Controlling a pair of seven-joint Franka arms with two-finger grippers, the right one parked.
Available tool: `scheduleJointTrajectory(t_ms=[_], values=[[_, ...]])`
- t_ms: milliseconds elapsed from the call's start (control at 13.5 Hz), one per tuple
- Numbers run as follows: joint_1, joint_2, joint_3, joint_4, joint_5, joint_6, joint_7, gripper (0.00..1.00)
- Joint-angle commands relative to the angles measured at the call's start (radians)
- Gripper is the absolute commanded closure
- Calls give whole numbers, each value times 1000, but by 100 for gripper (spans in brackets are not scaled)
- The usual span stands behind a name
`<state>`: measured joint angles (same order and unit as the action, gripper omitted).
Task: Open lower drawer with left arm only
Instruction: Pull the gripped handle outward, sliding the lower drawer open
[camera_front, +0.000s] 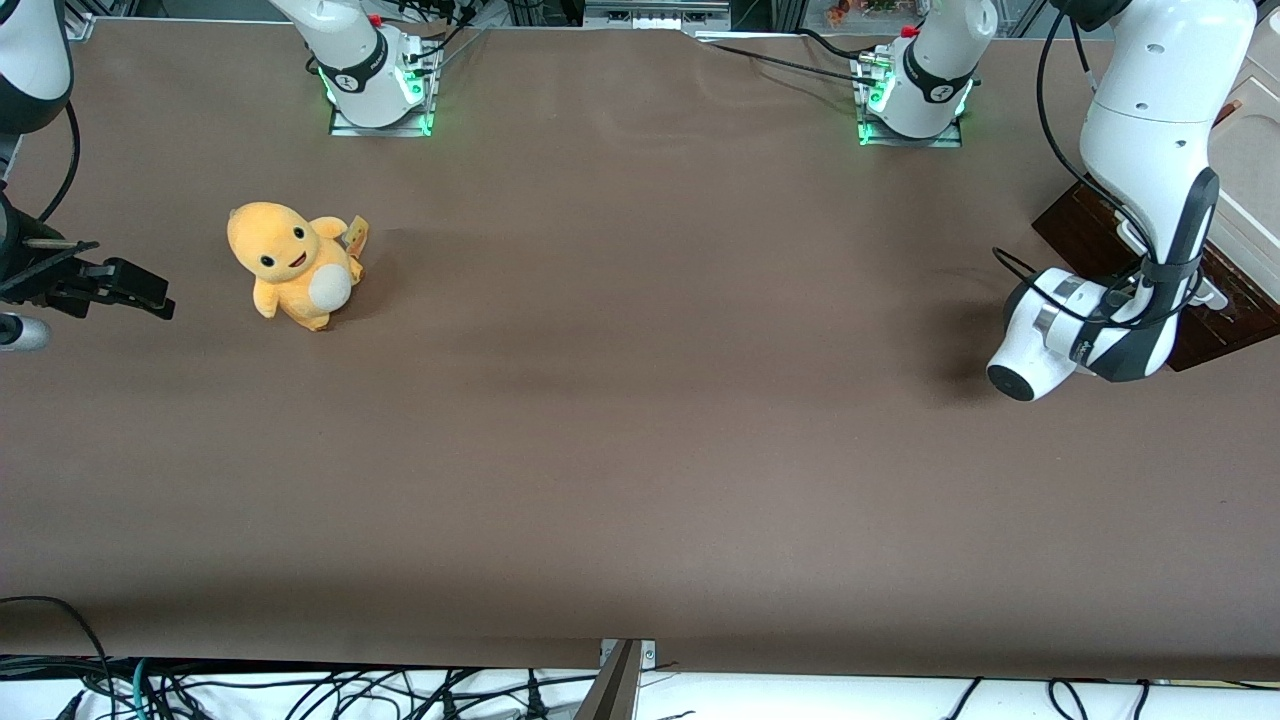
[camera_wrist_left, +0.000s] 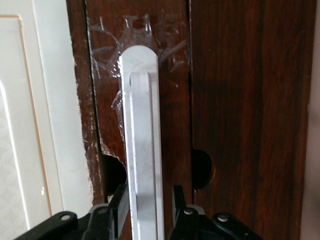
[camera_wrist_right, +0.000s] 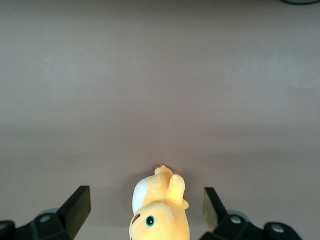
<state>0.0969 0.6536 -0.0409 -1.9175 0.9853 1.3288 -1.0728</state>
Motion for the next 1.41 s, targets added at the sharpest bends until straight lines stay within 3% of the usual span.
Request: scheduleJointTrajectory(t_ms=[0,371,1337], values=[[3,-5,-2,-20,38,3,-24,68],[3,-5,-4,-20,36,9,-38,99],[-43,-5,-5,-6,30,0,-44,100]])
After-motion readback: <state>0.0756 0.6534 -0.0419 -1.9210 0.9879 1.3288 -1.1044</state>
